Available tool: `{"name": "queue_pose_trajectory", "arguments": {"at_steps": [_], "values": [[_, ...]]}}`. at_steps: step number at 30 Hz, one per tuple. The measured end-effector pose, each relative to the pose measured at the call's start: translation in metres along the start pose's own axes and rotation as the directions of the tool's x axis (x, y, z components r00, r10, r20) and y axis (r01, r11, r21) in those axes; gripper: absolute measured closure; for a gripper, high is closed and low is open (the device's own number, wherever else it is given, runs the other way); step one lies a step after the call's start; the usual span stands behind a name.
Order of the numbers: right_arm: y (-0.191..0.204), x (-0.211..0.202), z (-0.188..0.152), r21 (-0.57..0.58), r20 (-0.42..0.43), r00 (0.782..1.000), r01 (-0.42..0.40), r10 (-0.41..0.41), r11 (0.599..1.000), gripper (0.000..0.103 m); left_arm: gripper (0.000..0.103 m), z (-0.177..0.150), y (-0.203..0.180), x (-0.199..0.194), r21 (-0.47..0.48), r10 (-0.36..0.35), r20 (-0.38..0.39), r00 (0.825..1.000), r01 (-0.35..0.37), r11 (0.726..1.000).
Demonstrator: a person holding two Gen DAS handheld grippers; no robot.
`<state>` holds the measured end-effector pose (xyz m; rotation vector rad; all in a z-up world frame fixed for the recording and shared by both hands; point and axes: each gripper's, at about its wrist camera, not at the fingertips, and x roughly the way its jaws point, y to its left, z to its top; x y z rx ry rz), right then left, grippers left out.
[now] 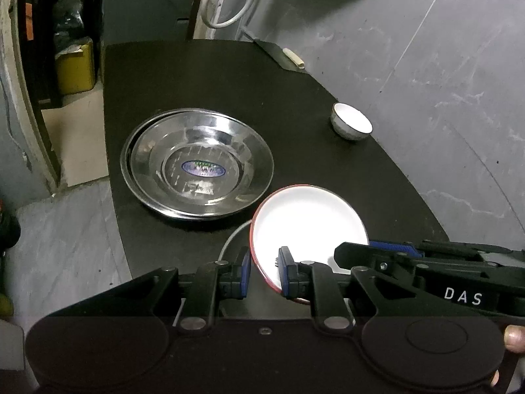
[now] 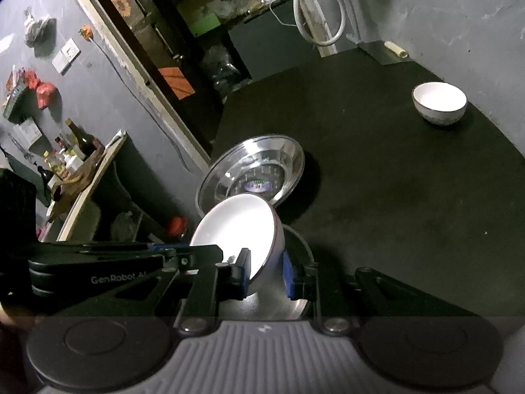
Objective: Organize plates and bowls
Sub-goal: 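Lift the white bowl with both tools and carry it over the stainless bowl, then lower the white bowl into the stainless bowl and open both tools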
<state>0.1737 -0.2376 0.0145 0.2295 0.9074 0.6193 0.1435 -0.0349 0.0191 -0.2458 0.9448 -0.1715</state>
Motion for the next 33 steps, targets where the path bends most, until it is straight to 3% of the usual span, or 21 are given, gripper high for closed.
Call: {"name": "queue_pose_trajectory", "arguments": {"at_steps": [16, 33], "values": [[-0.001, 0.009, -0.006, -0.008, -0.080, 0.997, -0.002, 0.002, 1.000, 0.078, 0.084, -0.009, 0.000, 0.009, 0.007, 0.029, -0.079, 0.996, -0.029, 1.000], [-0.005, 0.017, -0.004, -0.008, -0.126, 0.992, -0.010, 0.009, 1.000, 0.078, 0.083, -0.009, -0.002, 0.016, 0.002, 0.046, -0.113, 0.993, -0.046, 0.999]]}}
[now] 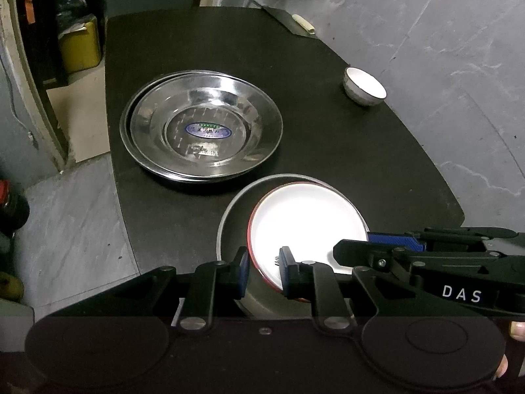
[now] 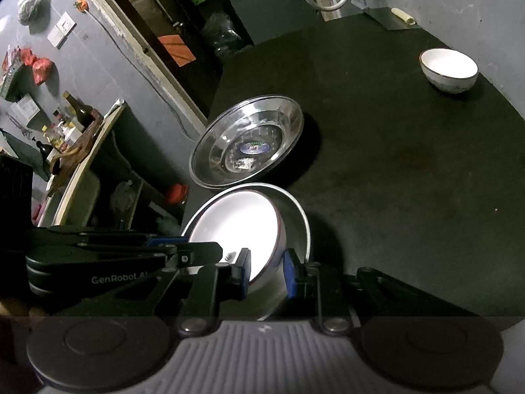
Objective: Organize plates and bowls
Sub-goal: 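Lower the white bowl into the stainless bowl and open both tools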
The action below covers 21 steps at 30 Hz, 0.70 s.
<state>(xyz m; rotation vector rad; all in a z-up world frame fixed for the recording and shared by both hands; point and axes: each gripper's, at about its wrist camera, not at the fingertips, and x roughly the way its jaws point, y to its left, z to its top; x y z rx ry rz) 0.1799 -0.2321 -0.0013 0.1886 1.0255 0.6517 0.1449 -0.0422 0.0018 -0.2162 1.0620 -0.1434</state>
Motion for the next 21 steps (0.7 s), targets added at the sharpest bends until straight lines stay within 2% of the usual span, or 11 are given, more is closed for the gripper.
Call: {"name": "queue_pose_trajectory", "arguments": {"at_steps": [21], "values": [[0.0002, 0.0064, 0.0013, -0.009, -0.020, 1.000, -0.003, 0.003, 1.000, 0.078, 0.082, 0.0007, 0.0021, 0.0024, -0.012, 0.013, -0.018, 1.000, -0.013, 1.000]]}}
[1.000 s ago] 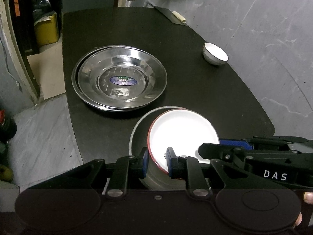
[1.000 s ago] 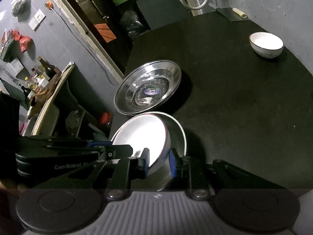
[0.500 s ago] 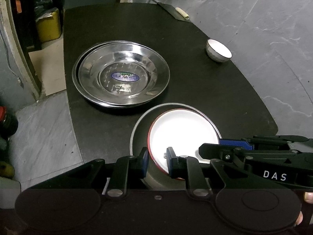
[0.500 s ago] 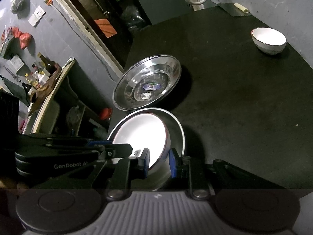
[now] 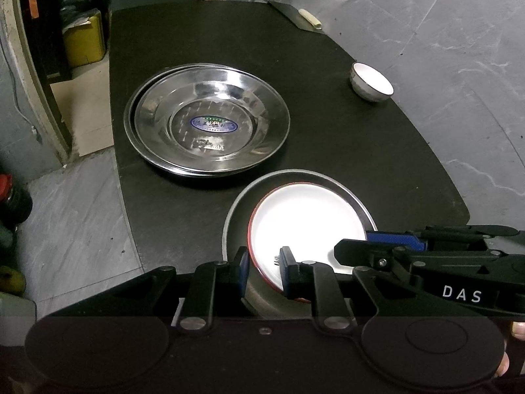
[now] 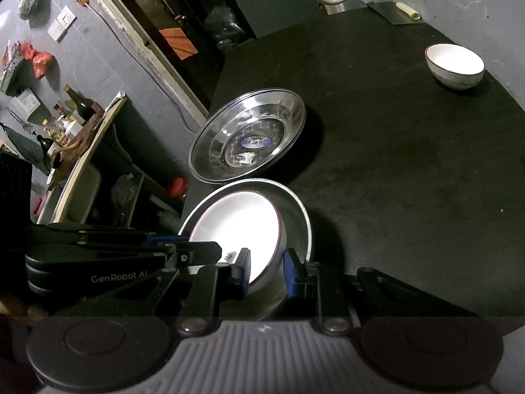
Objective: Organize plates and bowls
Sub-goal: 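Lower the white bowl into the stainless bowl and open both tools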
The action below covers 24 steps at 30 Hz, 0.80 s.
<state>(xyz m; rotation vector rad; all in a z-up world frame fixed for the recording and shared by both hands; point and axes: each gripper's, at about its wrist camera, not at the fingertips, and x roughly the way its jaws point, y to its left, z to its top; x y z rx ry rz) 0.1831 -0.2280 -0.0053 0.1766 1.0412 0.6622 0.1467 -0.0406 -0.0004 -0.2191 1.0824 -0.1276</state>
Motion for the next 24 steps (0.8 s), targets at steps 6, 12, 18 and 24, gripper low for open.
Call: {"name": "queue_pose_trajectory", "arguments": {"at_steps": [6, 12, 18, 24], "values": [[0.0001, -0.0001, 0.0003, -0.002, 0.000, 1.000, 0.000, 0.000, 1.000, 0.077, 0.082, 0.0006, -0.0006, 0.0003, 0.002, 0.004, -0.002, 1.000, -0.004, 1.000], [-0.0001, 0.0001, 0.0004, -0.013, 0.000, 1.000, 0.000, 0.000, 1.000, 0.074, 0.080, 0.0007, -0.0005, 0.0002, 0.001, 0.003, -0.002, 1.000, -0.003, 1.000], [0.0004, -0.0008, 0.0010, -0.024, 0.000, 1.000, 0.002, -0.002, 1.000, 0.072, 0.080, 0.0008, -0.0014, -0.0002, -0.001, 0.007, 0.000, 1.000, -0.007, 1.000], [-0.0002, -0.0012, 0.0008, -0.026, 0.001, 1.000, 0.003, -0.003, 1.000, 0.072, 0.080, -0.0001, -0.0015, -0.0006, 0.000, 0.007, 0.000, 1.000, -0.007, 1.000]]}}
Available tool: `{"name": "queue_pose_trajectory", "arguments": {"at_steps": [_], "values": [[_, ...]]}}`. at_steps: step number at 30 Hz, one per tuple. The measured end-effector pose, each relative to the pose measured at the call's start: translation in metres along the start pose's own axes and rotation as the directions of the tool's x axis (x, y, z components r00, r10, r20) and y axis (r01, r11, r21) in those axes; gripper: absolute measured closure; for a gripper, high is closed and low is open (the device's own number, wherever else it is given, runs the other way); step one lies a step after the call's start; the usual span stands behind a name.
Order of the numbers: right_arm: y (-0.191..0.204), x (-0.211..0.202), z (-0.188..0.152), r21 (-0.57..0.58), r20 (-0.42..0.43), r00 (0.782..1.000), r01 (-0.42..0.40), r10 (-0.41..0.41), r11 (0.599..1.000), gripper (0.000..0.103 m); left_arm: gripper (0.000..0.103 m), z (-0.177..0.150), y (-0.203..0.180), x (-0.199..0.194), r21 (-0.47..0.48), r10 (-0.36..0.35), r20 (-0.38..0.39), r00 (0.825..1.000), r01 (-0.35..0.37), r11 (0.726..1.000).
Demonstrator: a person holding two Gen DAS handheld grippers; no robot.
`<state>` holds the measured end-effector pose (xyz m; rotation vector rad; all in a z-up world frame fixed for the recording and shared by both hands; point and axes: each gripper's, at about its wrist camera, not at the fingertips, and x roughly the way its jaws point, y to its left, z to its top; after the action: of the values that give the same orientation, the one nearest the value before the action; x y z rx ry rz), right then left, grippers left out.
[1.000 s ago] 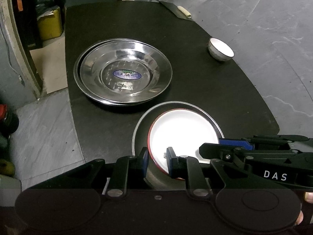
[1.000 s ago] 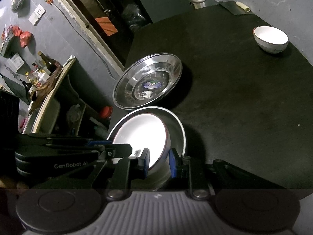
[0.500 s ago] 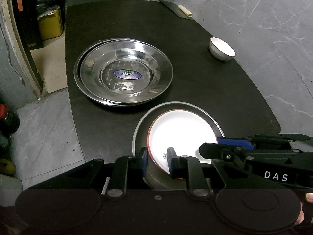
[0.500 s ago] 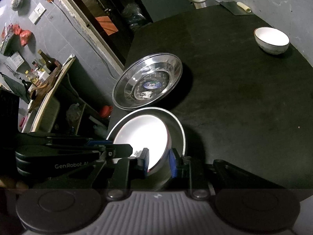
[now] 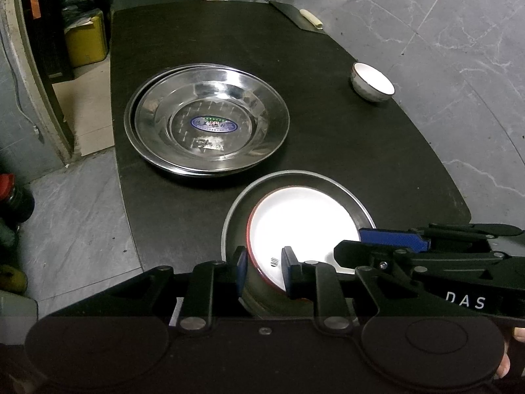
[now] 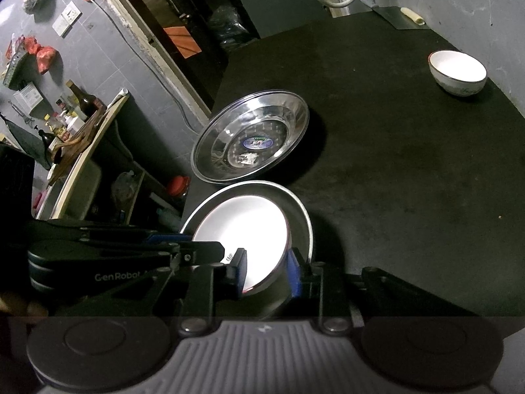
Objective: Organize plates and bowls
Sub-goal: 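Lower the white bowl into the stainless bowl and open both tools, then move both tools to the second white bowl and grip its rim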
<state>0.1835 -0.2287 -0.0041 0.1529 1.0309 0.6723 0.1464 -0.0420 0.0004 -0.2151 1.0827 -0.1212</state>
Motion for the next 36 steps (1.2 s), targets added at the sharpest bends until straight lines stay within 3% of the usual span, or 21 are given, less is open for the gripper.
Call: {"name": "queue_pose_trajectory", "arguments": {"at_steps": [13, 19, 20, 23, 28, 33, 36], "values": [[0.001, -0.008, 0.002, -0.021, 0.025, 1.000, 0.006, -0.006, 1.000, 0.067, 0.072, -0.001, -0.001, -0.005, 0.002, -0.006, 0.021, 1.000, 0.006, 1.000], [-0.001, -0.021, 0.002, -0.024, 0.082, 0.997, 0.013, -0.011, 1.000, 0.065, 0.067, 0.001, -0.001, -0.011, -0.015, -0.017, 0.047, 0.999, 0.017, 1.000], [-0.003, -0.023, 0.002, -0.021, 0.096, 0.995, 0.016, -0.014, 1.000, 0.062, 0.065, 0.002, -0.001, -0.014, -0.020, -0.022, 0.059, 0.998, 0.023, 1.000], [-0.009, -0.030, 0.004, -0.005, 0.132, 0.991, 0.029, -0.028, 1.000, 0.050, 0.046, 0.007, 0.000, -0.020, -0.034, -0.026, 0.104, 0.994, 0.030, 0.999], [-0.030, -0.038, 0.010, 0.048, 0.177, 0.981, 0.074, -0.082, 0.996, 0.022, 0.008, 0.023, -0.003, -0.020, -0.057, -0.014, 0.175, 0.984, 0.025, 0.998], [-0.061, -0.044, 0.016, 0.120, 0.213, 0.967, 0.117, -0.140, 0.986, 0.004, 0.001, 0.047, -0.011, -0.004, -0.066, 0.011, 0.190, 0.982, 0.002, 0.998], [-0.084, -0.046, 0.024, 0.174, 0.230, 0.957, 0.138, -0.177, 0.975, 0.000, 0.001, 0.065, -0.016, 0.009, -0.067, 0.021, 0.189, 0.982, -0.008, 0.998]]}}
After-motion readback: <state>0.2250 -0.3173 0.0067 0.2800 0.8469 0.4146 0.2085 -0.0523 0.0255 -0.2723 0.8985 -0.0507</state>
